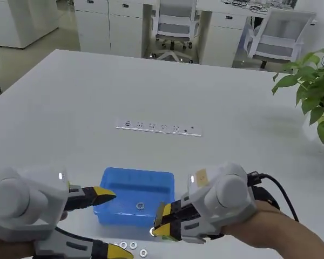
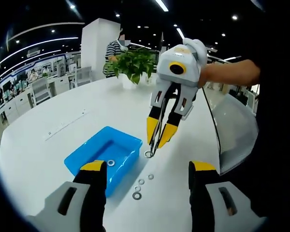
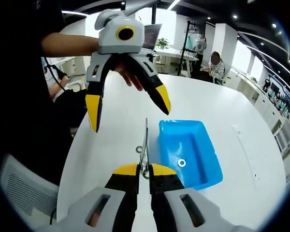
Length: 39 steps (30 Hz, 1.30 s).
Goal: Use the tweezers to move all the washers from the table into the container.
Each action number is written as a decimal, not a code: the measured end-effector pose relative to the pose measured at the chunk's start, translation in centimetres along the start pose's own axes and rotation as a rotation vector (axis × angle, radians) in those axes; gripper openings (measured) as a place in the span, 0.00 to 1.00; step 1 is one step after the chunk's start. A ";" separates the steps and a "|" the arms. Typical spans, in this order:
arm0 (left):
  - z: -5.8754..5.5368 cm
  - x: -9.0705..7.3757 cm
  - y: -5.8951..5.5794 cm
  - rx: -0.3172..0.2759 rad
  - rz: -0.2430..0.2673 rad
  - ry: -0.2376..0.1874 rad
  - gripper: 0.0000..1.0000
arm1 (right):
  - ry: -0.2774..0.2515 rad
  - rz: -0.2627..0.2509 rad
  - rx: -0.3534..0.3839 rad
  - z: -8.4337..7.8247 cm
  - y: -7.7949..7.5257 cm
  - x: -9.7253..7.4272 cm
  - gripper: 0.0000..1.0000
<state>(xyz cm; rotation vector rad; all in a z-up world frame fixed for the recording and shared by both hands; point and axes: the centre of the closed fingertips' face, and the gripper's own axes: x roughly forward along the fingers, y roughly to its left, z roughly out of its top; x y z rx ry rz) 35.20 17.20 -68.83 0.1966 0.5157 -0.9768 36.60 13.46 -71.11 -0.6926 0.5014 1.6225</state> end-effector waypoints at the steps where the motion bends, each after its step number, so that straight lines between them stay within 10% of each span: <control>1: -0.1 0.0 0.0 -0.002 0.001 0.000 0.75 | -0.001 0.002 0.001 0.1 0.0 -0.1 0.08; 39: -1.3 -2.3 1.6 -0.075 0.103 -0.033 0.99 | -0.009 -0.081 -0.004 -0.3 -5.6 0.5 0.09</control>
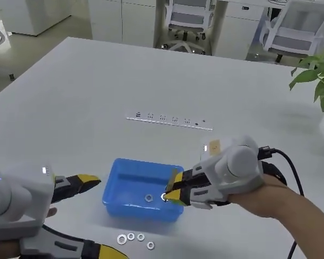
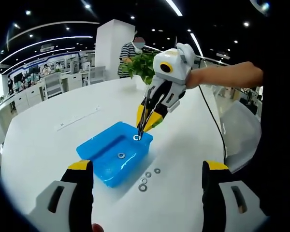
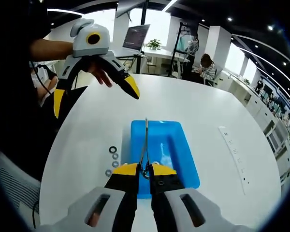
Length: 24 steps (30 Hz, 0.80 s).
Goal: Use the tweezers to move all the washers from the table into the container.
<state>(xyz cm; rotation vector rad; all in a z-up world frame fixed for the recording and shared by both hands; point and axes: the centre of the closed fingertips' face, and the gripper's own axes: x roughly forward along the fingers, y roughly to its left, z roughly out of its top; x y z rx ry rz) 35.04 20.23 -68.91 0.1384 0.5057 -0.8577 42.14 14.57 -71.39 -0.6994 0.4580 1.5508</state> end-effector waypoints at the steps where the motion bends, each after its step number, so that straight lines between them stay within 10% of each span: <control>1: 0.0 -0.1 0.1 -0.001 0.002 -0.002 0.99 | 0.000 0.000 -0.001 -0.1 -0.1 0.2 0.09; 24: 0.7 0.3 0.4 -0.015 0.002 -0.019 0.96 | 0.028 0.031 0.006 -1.8 -1.1 3.3 0.09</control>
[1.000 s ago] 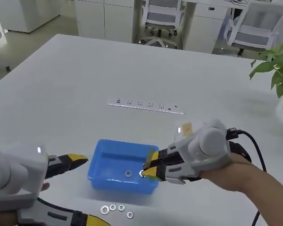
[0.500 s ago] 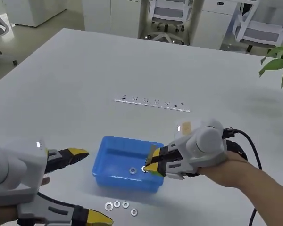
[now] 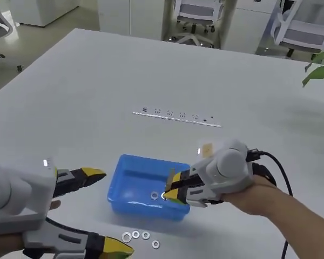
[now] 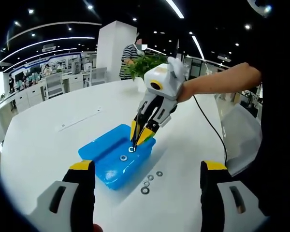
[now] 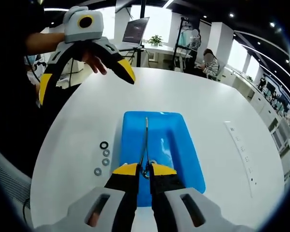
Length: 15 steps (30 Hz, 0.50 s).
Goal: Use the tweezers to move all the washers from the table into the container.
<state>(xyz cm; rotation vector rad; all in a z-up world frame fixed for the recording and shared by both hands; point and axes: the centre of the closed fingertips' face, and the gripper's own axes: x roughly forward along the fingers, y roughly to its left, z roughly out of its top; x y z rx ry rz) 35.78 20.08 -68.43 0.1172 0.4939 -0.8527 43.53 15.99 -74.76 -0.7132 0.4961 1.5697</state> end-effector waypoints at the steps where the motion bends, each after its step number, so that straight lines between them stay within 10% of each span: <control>1: 0.0 0.0 0.0 -0.003 0.000 0.001 0.95 | 0.003 0.001 0.000 -0.1 0.0 0.1 0.09; 15: 1.0 1.2 0.9 0.011 -0.016 -0.005 0.74 | 0.037 0.015 0.002 -1.3 -0.3 1.2 0.09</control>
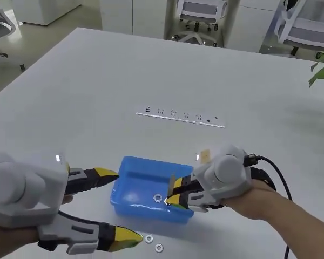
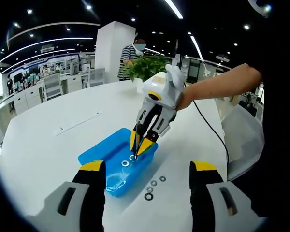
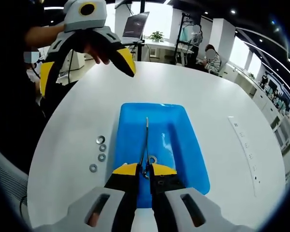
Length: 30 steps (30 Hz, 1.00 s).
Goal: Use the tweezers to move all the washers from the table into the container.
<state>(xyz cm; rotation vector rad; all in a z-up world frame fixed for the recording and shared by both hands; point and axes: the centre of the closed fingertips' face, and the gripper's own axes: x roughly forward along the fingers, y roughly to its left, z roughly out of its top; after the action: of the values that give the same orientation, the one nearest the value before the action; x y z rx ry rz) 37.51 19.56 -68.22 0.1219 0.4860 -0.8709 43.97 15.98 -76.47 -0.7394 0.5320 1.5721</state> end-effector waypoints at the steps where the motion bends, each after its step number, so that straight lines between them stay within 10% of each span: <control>1: 0.0 0.1 0.1 0.008 0.004 0.001 0.70 | -0.001 0.002 0.002 0.0 0.0 0.0 0.09; 30: 3.1 5.8 2.7 0.189 -0.047 0.027 0.21 | 0.000 0.020 -0.020 -0.1 -0.2 0.6 0.10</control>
<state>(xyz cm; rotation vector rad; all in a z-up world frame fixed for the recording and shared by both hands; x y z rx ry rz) 43.81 16.28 -68.37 0.2966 0.4319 -0.9621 44.12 16.33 -76.97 -0.7516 0.5259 1.5977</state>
